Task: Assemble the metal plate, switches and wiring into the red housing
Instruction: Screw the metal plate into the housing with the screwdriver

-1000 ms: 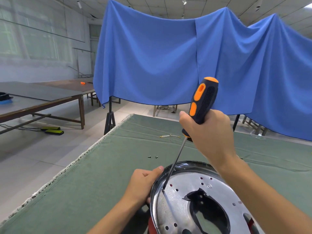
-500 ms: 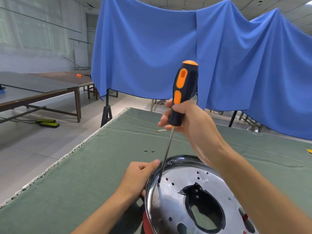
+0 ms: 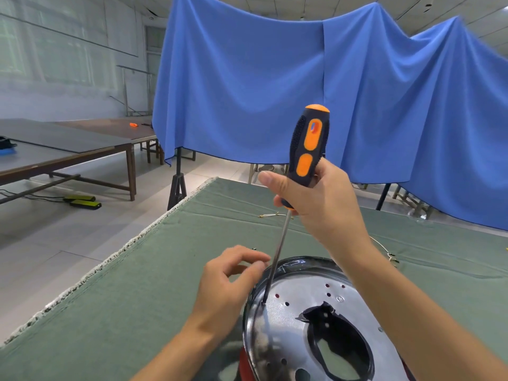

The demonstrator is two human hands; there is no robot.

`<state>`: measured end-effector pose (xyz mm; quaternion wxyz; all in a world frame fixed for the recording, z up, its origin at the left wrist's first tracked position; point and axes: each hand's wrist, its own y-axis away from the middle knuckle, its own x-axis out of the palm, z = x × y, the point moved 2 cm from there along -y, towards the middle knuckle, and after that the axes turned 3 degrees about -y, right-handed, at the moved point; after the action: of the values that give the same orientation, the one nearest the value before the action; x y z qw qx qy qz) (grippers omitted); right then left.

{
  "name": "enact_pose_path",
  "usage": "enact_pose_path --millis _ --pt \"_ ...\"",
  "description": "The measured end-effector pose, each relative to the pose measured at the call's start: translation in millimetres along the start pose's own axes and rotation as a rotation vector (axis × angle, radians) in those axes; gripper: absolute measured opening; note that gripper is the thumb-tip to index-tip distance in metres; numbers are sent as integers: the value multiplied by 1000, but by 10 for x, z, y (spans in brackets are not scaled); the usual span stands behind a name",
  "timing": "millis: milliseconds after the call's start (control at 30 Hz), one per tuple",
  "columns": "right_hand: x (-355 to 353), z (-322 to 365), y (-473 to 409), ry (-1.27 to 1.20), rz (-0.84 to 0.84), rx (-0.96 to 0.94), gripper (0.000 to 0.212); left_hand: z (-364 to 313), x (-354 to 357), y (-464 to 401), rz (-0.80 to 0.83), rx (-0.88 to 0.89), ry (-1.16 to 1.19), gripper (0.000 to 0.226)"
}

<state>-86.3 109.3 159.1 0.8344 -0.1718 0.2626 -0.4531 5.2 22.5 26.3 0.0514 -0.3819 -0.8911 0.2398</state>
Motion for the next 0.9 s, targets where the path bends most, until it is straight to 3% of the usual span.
enact_pose_path --millis 233,367,433,567,733,900 --pt "-32 52 30 67 -14 -29 56 -75 90 -52 22 5 -42 12" --pt "-85 54 41 -230 89 79 27 -132 63 -53 88 49 -91 16" --pt "-106 41 43 -251 120 77 12 -146 41 -44 102 62 -113 21" --pt "-115 44 76 -232 54 -4 8 -133 15 -23 123 73 -146 23" --pt "-55 68 85 -215 34 -95 20 -98 47 -35 114 -7 -58 9" --pt "-69 88 53 -210 65 -73 31 -81 48 -45 201 -10 -84 13"
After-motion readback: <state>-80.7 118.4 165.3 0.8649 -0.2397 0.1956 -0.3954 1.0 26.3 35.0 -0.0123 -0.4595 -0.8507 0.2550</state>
